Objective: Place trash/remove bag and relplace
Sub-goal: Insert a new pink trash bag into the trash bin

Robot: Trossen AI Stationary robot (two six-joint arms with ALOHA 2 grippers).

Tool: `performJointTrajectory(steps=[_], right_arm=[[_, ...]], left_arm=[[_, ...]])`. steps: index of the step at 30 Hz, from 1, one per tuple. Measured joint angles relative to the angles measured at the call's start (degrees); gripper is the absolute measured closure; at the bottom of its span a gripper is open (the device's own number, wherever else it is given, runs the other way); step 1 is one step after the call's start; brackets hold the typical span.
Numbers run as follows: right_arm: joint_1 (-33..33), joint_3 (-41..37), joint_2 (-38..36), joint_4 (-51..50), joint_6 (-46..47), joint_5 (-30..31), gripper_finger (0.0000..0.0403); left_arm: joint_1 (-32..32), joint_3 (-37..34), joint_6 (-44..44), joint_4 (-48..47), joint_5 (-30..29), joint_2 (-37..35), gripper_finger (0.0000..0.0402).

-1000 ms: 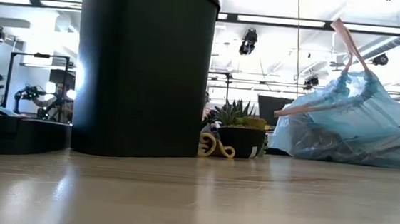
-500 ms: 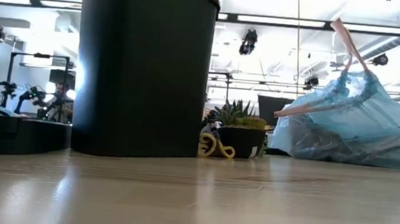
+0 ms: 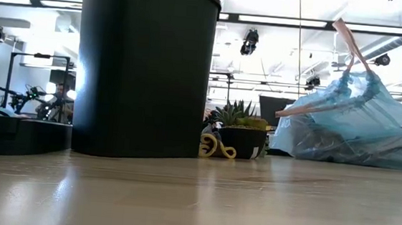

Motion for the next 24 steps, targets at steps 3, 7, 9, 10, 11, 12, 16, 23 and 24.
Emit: performJointTrajectory(steps=[3,7,9,10,11,12,16,23,24], right_arm=[[0.0,-1.1,0.4,6.6,0.6,3.3,0.0226],[-0.6,-1.0,0.0,10.3,1.4,6.7,0.0266],[-1.0,-1.1,0.2,10.6,1.4,6.8,0.0305],[-1.1,-1.1,0.4,10.8,1.2,6.7,0.0332],[-1.1,-1.2,0.5,11.0,0.8,6.6,0.0362],[-1.1,-1.2,0.5,11.4,0.3,5.9,0.0382],[-0.7,-1.2,0.1,16.7,-0.8,2.5,0.0399],[-0.3,-1.2,-5.4,27.6,-2.9,-2.3,0.0403],[-0.3,-1.2,-6.3,28.8,-3.0,-3.3,0.0403]], left_arm=[[0.0,0.0,0.0,0.6,0.0,0.0,0.0161],[0.0,0.0,0.0,0.9,-0.1,0.0,0.0157],[0.0,0.0,0.0,0.9,-0.1,0.0,0.0156],[0.0,0.0,0.0,0.9,-0.1,-0.1,0.0157],[0.0,0.0,0.0,0.9,-0.2,-0.1,0.0159],[0.0,0.3,0.3,0.8,-0.2,-0.1,0.016],[0.0,4.0,2.8,1.0,-3.3,-0.1,0.0165],[-0.1,12.3,8.4,2.9,-12.5,0.0,0.0156],[-0.1,12.7,9.6,3.4,-13.8,0.0,0.0154]])
